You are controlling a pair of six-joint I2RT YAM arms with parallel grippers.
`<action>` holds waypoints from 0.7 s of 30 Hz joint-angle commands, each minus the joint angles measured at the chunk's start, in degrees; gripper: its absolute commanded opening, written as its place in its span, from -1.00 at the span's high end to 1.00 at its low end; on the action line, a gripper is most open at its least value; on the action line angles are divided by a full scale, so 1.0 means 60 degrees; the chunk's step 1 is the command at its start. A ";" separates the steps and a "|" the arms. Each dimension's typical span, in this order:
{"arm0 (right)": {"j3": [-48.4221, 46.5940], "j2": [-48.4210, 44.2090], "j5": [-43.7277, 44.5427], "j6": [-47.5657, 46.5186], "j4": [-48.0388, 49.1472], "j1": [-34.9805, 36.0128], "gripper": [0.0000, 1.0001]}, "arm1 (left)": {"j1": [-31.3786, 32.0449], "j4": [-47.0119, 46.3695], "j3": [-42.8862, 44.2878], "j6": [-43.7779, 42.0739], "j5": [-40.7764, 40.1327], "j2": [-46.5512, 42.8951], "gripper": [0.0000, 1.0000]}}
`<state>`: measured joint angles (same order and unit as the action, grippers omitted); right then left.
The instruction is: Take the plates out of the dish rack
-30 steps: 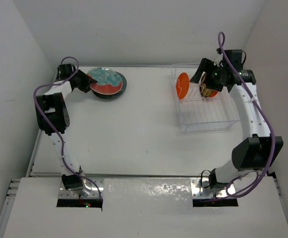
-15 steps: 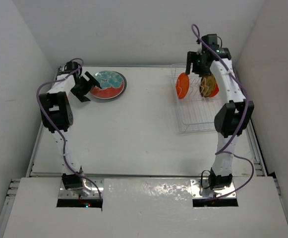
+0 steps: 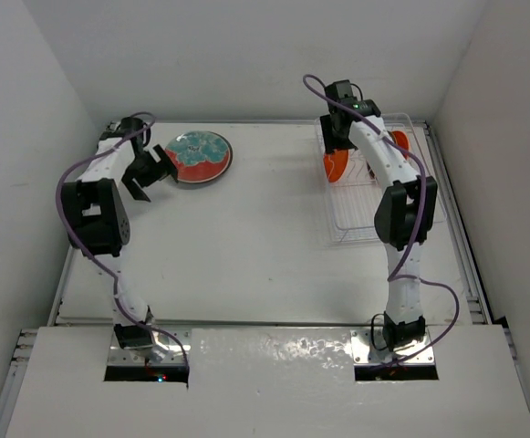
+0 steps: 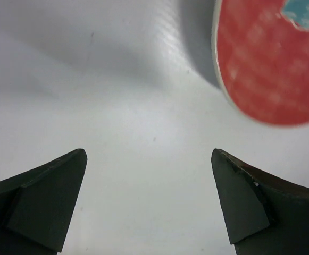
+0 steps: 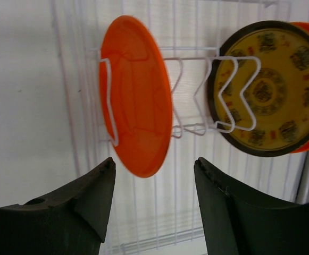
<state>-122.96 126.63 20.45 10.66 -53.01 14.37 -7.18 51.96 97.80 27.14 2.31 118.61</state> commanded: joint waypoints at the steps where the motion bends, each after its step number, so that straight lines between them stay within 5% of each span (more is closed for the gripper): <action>1: -0.0059 0.0004 0.1279 -0.0384 0.0603 -0.0066 -0.19 | 0.0141 0.0114 -0.0493 -0.0391 -0.0311 -0.1997 -1.00; 5: -0.0030 0.0252 0.1002 -0.0560 0.0779 -0.0051 -0.16 | 0.0828 -0.0004 -0.1225 -0.0392 -0.0311 -0.3023 -1.00; 9: 0.0290 0.0648 0.0840 -0.0794 0.1026 -0.0066 0.37 | 0.1355 -0.0003 -0.1664 -0.0494 -0.0020 -0.4164 -1.00; 17: 0.1480 -0.0158 0.1192 -0.1000 0.2391 -0.0037 0.48 | 0.1563 -0.0194 -0.2778 -0.0816 0.0011 -0.5412 -1.00; 18: 0.1421 -0.0143 0.1206 -0.0971 0.2332 -0.0037 0.58 | 0.1563 -0.0194 -0.2866 -0.0846 0.0026 -0.5441 -1.00; 19: 0.1362 -0.0201 0.1192 -0.0898 0.2288 -0.0051 1.00 | 0.1563 -0.0151 -0.2896 -0.0860 -0.0003 -0.5456 -1.00; 21: 0.1391 -0.0550 0.1439 -0.0562 0.2201 -0.0022 1.00 | 0.1563 -0.0033 -0.2809 -0.0934 -0.0164 -0.5573 -1.00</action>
<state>-113.51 127.55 26.94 6.42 -40.82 14.50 2.52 52.86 80.66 22.92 2.35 87.68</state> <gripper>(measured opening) 0.032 0.999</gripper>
